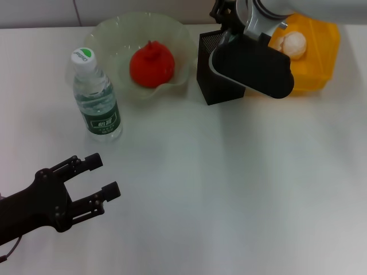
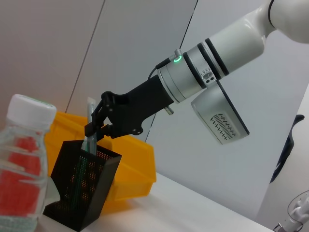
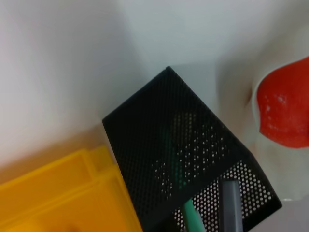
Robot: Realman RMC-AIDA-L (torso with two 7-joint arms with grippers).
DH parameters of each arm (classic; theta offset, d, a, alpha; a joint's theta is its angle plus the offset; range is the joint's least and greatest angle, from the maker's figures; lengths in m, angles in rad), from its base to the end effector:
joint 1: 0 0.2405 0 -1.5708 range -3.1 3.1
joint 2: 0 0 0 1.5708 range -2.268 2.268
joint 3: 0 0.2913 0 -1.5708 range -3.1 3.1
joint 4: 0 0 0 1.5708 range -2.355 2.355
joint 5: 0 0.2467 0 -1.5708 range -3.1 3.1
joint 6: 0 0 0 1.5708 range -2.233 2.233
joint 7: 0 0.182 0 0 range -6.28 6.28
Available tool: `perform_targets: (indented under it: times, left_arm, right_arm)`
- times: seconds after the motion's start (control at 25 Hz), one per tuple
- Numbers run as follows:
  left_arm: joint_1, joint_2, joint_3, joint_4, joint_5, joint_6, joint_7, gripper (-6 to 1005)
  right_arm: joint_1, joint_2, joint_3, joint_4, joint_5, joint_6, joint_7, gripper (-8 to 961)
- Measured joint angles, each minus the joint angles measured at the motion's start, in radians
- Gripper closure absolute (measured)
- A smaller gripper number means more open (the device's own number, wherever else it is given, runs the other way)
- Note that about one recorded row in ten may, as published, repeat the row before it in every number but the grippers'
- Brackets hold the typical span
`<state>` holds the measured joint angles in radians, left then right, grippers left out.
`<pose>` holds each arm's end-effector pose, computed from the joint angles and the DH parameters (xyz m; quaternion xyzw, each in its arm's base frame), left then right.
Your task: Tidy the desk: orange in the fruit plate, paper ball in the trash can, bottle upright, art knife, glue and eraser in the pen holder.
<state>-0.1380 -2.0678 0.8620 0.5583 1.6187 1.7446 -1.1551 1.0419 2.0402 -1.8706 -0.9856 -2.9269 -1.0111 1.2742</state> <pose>-0.3580 0.2492 -0.0460 -0.8778 -0.2575 -0.3724 0.1562 0.0931 0.5243 -0.1153 -0.6588 -0.6028 -0.4396 0.0969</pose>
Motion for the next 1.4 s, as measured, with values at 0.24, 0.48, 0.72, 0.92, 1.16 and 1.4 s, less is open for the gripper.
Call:
perform_targets:
  times: [0.24,0.48,0.72,0.92,1.16,1.4]
  left_arm:
    - [0.001,0.000,0.000,0.000,0.000,-0.004,0.000,197]
    - [0.001,0.001,0.000,-0.016,-0.001,-0.008,0.012,197]
    - [0.002,0.002,0.000,-0.022,-0.004,-0.010,0.013,197]
    - [0.000,0.002,0.000,-0.023,-0.005,-0.011,0.013,197]
    - [-0.002,0.002,0.000,-0.023,-0.005,-0.011,0.014,197]
    - [-0.004,0.004,0.000,-0.022,-0.005,-0.007,0.015,197]
  right_arm:
    - [0.001,0.004,-0.018,-0.001,0.000,0.000,0.004,816]
    - [0.001,0.006,-0.040,-0.008,0.000,-0.012,0.045,816]
    - [-0.003,0.000,-0.052,-0.011,0.000,-0.014,0.077,768]
    - [-0.006,-0.003,-0.059,-0.024,-0.001,-0.022,0.088,650]
    - [-0.010,-0.006,-0.051,-0.050,-0.001,-0.028,0.106,557]
    - [-0.053,0.002,0.183,-0.228,0.004,-0.086,0.110,477]
